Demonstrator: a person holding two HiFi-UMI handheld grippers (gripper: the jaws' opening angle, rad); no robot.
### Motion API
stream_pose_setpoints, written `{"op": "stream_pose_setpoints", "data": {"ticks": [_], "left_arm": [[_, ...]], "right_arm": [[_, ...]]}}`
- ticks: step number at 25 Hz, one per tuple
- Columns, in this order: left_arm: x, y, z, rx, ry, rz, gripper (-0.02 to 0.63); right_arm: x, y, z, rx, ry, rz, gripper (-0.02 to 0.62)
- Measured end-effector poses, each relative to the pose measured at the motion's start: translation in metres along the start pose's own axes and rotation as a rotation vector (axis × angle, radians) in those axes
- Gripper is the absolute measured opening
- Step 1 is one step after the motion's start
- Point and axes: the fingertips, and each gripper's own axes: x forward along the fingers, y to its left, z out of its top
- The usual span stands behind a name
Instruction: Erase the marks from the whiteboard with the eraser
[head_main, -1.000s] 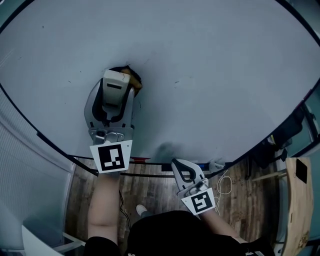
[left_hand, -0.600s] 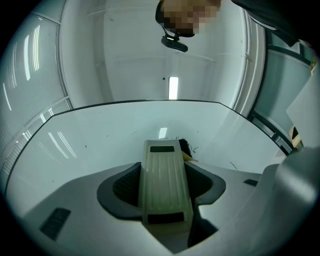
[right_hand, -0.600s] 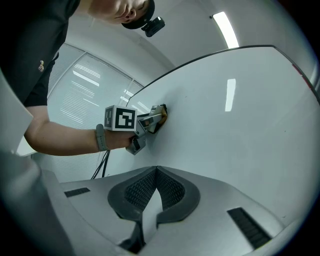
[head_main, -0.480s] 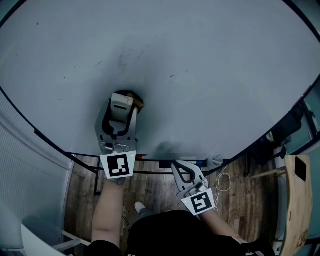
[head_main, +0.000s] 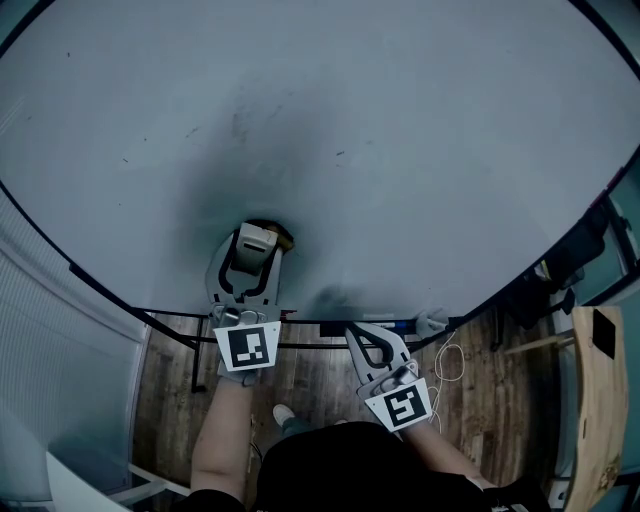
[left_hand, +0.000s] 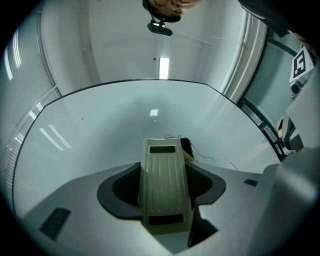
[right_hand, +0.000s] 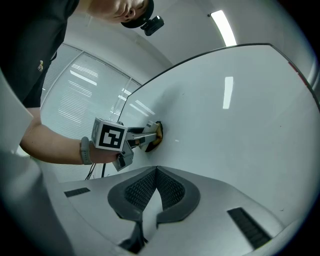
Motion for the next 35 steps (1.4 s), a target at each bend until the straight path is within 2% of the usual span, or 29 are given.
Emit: {"op": "stream_pose_setpoints", "data": {"ticks": [8,12,13,16,17,25,29,35], "left_arm": [[0.006,0.016,0.017,-0.007,-0.017,0.018,0.261],[0.012,0.028,0.03,0.019,-0.035,0.026,0.261],[0.013,0.033,0.032,0.005,-0.043,0.037,0.261],[0.016,0.053,0.04,-0.186,-0.075,0.117,0.262],[0.019,0.061,0.045,-0.21,-0.088,0.131,0.261],[0.039,0.114,0.1,-0.155,-0.205,0.154,0.261],[0.046,0.134,0.114,-0.06,-0.268,0.147,0.261],[0.041,0.128,0.108,-0.082,-0.272,0.155,0.261]], "right_arm": [[0.0,-0.004,0.005,-0.014,-0.017,-0.021,0.028],[0.004,-0.005,0.009,-0.023,-0.023,-0.025,0.028],[0.005,-0.005,0.009,-0.023,-0.021,-0.026,0.028],[0.008,-0.005,0.011,-0.018,-0.022,-0.028,0.028],[0.01,-0.006,0.013,-0.019,-0.026,-0.029,0.028],[0.012,-0.012,0.015,-0.028,-0.043,-0.04,0.028],[0.02,-0.015,0.02,-0.025,-0.055,-0.047,0.028],[0.025,-0.022,0.015,-0.028,-0.05,-0.053,0.028]]}}
